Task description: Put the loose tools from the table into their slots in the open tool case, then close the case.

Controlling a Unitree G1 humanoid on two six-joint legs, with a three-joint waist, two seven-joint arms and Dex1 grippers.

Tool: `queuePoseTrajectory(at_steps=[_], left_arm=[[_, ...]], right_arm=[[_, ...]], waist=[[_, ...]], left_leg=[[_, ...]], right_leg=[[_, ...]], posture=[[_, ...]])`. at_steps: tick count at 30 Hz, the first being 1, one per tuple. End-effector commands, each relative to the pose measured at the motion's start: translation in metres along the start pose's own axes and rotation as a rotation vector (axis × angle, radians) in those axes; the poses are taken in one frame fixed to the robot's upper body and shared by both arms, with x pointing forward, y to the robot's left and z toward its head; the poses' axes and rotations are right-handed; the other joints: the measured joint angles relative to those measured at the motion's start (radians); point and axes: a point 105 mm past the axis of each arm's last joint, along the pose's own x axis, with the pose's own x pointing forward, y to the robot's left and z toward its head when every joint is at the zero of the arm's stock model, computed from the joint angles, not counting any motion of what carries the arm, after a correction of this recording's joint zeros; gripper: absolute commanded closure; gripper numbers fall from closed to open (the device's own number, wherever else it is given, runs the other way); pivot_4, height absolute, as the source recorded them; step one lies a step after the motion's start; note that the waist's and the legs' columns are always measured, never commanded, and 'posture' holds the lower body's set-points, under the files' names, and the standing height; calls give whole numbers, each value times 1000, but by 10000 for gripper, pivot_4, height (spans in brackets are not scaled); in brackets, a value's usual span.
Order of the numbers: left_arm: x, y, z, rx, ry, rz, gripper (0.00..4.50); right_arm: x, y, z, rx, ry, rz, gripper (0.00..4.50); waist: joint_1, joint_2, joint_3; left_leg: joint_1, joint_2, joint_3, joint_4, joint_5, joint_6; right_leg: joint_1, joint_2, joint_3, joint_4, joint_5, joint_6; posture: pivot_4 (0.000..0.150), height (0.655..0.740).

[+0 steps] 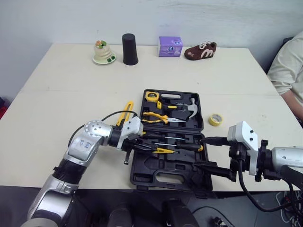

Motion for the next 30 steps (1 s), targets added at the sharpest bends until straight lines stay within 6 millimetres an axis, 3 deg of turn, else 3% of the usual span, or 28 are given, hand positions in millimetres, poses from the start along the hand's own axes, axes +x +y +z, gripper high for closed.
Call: queuePoseTrajectory(at_steps=[1,5,10,13,15,17,19,22,23,25,27,29,30], left_arm=[[4,6,-8,36,61,30,44466],[12,11,-37,22,183,60,44466],[17,5,-52,21,215,45,44466],[13,6,-47,30,179,53,44466],[6,4,-32,21,96,55,44466],[-9,-1,-15,-21,3,44,38681],[-32,-3,1,-42,-85,103,32210],[-86,7,4,-133,-161,372,21312],[-112,11,-1,-160,-175,508,19116],[-145,12,-8,-186,-188,680,9770],[-187,4,-30,-263,-144,848,2714],[-231,-8,-58,-347,-39,1037,455],[-243,-12,-66,-367,-6,1090,455]], right_arm=[[1,3,5,-29,-25,10,0],[2,3,4,-26,-23,8,0],[1,3,3,-21,-19,-5,0],[-2,2,1,-15,-13,-14,0],[-6,-2,-1,-10,-7,-47,0],[-14,-11,-3,-4,-6,-99,0],[-30,-24,-4,8,-7,-173,0],[-69,-47,-12,43,12,-325,0],[-85,-56,-17,55,29,-389,0],[-107,-64,-24,69,52,-460,0],[-133,-74,-36,88,84,-555,0],[-153,-81,-42,112,78,-648,0],[-158,-82,-43,117,70,-666,0]], waist=[[0,0,0],[-2,0,0],[0,0,0],[0,0,0],[0,0,0],[-2,0,0],[-7,0,1],[-5,1,1],[-4,1,2],[-5,1,2],[-6,1,2],[-9,0,2],[-12,0,2]], left_leg=[[0,0,0,0,0,0],[0,1,1,0,-1,0],[1,1,0,-1,-2,3],[1,0,-1,-1,-4,7],[1,-1,-1,-1,-5,7],[1,-1,-1,-1,-5,7],[0,0,-1,-1,-5,7],[-1,0,-1,-1,-5,7],[-1,0,-2,-1,-5,7],[1,0,-1,-2,-5,7],[1,-1,-1,-3,-5,7],[1,-1,-1,-4,-5,7],[1,-1,-1,-6,-5,7]], right_leg=[[0,0,0,-1,0,0],[0,0,1,-2,0,0],[3,-4,-1,-2,0,0],[3,-9,-4,-2,0,0],[3,-10,-4,-2,0,0],[3,-10,-4,-3,0,0],[2,-10,-4,-3,0,0],[2,-10,-5,-3,0,0],[2,-10,-6,-3,0,0],[2,-10,-5,-4,0,0],[3,-11,-5,-5,0,0],[3,-11,-5,-6,0,0],[2,-11,-5,-7,0,0]], posture=[[1500,7304],[1500,7304],[1500,7304],[1500,7304],[1500,7304],[1500,7304],[1500,7304],[1500,7304],[1500,7304],[1500,7304],[1500,7304],[1500,7304],[1500,7304]])
